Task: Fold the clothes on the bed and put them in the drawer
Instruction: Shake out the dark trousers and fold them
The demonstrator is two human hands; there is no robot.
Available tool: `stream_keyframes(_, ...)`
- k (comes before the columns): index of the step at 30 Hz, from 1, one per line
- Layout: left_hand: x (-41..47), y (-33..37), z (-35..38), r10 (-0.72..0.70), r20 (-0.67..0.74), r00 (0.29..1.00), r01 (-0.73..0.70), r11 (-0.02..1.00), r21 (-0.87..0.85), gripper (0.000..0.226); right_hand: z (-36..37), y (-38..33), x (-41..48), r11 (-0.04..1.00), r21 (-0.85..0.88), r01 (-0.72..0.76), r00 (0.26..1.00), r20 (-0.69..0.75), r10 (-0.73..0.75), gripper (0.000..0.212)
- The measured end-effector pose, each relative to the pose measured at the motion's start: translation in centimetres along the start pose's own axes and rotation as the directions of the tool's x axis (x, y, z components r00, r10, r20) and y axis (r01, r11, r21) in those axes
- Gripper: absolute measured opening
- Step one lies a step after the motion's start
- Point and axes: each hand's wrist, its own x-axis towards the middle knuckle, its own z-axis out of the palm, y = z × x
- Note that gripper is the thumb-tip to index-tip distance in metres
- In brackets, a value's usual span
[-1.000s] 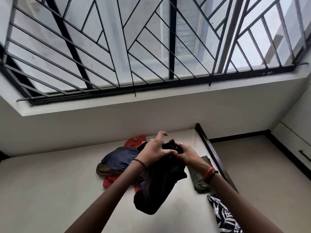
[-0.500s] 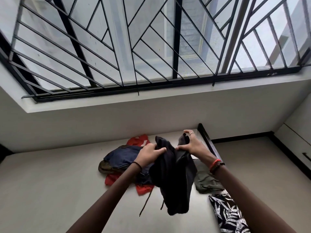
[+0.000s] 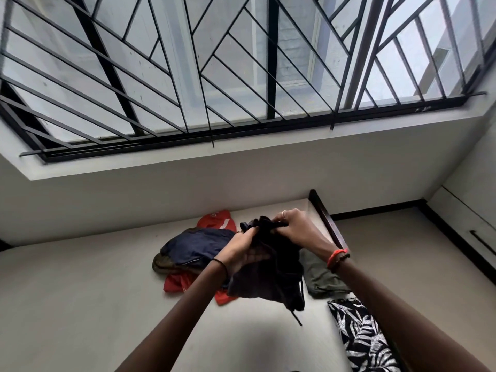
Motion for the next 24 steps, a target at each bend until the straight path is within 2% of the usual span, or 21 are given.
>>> stream_keyframes(3, -0.2, -0.1, 0.2, 0.003, -0.017, 1.000, -0.004, 0.996, -0.094, 0.027, 1.2, -0.4, -0.6, 0.998, -0.008, 0.066, 0.998, -0.016, -0.066, 0.022)
stream_keyframes(6, -0.5, -0.4, 0.4, -0.003, -0.051, 0.999, -0.006, 0.982, -0.187, 0.031, 2.8, -0.5, -1.0, 0.979, -0.149, 0.136, 0.991, 0.005, -0.137, 0.025)
stream_keyframes(8, -0.7, -0.6, 0.5, -0.009, -0.075, 0.997, -0.008, 0.973, -0.229, 0.035, 3.6, -0.5, -1.3, 0.968, -0.222, 0.120, 0.992, -0.011, -0.126, 0.028)
stream_keyframes(13, -0.9, -1.0, 0.6, -0.005, -0.091, 0.996, -0.016, 0.974, -0.228, 0.036, 3.2, -1.0, -2.1, 0.986, -0.149, 0.073, 0.996, -0.046, -0.081, 0.029)
stream_keyframes(17, -0.9, -1.0, 0.8, 0.022, -0.066, 0.998, -0.035, 0.978, -0.204, 0.034, 2.7, -0.7, -1.8, 0.980, -0.192, 0.059, 0.993, -0.087, -0.076, 0.027)
stream_keyframes(19, -0.8, -1.0, 0.9, 0.041, -0.064, 0.997, -0.052, 0.980, -0.190, 0.034, 2.6, -0.6, -1.7, 0.984, -0.174, 0.050, 0.997, -0.057, -0.060, 0.029)
stream_keyframes(21, -0.6, -0.9, 1.0, 0.050, -0.101, 0.994, -0.065, 0.986, -0.154, 0.032, 2.7, -0.6, -2.0, 0.985, -0.162, 0.058, 0.998, 0.010, -0.057, 0.042)
stream_keyframes(24, 0.0, -0.9, 0.5, 0.073, -0.203, 0.976, -0.081, 0.996, -0.032, 0.029, 2.8, -0.2, -2.4, 0.971, -0.232, 0.056, 0.990, 0.137, -0.025, 0.073)
